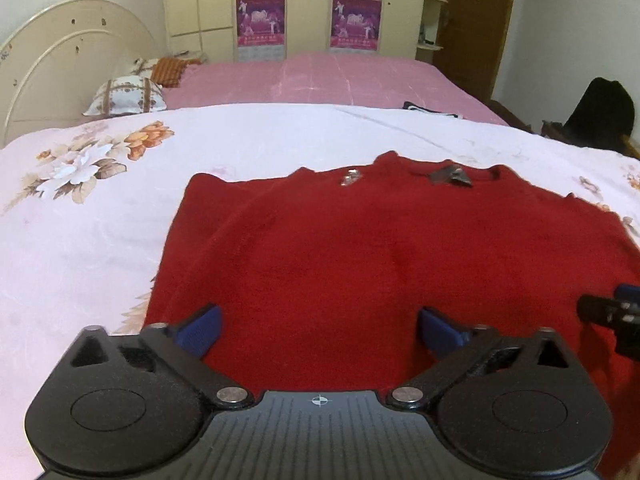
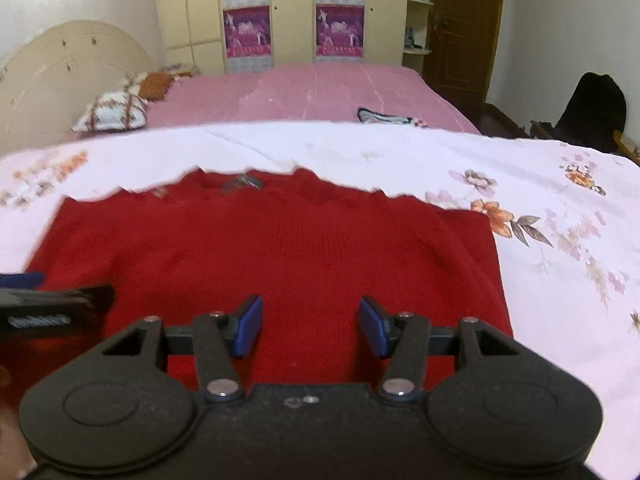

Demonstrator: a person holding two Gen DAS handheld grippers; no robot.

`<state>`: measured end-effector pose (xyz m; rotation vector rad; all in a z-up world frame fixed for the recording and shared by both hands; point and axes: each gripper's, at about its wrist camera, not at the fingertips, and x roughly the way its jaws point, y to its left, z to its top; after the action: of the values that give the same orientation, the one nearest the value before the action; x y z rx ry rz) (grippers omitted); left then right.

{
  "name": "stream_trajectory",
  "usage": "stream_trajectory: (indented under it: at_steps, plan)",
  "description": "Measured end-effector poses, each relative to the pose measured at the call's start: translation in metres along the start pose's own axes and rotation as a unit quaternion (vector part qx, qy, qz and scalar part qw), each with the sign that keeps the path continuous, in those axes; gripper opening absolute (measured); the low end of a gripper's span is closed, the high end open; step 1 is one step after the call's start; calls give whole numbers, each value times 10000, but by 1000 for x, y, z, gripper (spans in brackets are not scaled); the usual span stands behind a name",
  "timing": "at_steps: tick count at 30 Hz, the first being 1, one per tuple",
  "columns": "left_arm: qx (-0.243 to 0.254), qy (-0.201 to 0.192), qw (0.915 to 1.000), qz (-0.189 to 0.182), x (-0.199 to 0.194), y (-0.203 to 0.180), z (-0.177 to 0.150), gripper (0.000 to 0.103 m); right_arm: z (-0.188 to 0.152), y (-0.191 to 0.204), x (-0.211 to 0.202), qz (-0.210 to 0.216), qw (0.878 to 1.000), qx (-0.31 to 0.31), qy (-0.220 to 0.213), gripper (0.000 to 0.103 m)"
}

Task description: Fold small clothes

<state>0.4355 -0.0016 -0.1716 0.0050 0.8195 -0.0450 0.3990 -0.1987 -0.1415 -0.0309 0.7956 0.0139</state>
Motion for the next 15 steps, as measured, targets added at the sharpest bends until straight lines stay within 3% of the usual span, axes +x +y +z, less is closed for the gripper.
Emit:
stream_trajectory:
  at_steps: [7, 15]
  plan:
    - [-61, 45, 10000, -3, -5, 1, 0, 103, -8, -4, 3, -46, 9999, -121, 19, 56]
    - [82, 40, 10000, 8, -31, 2, -11, 103, -13, 10, -24, 354, 9993, -73, -46, 56]
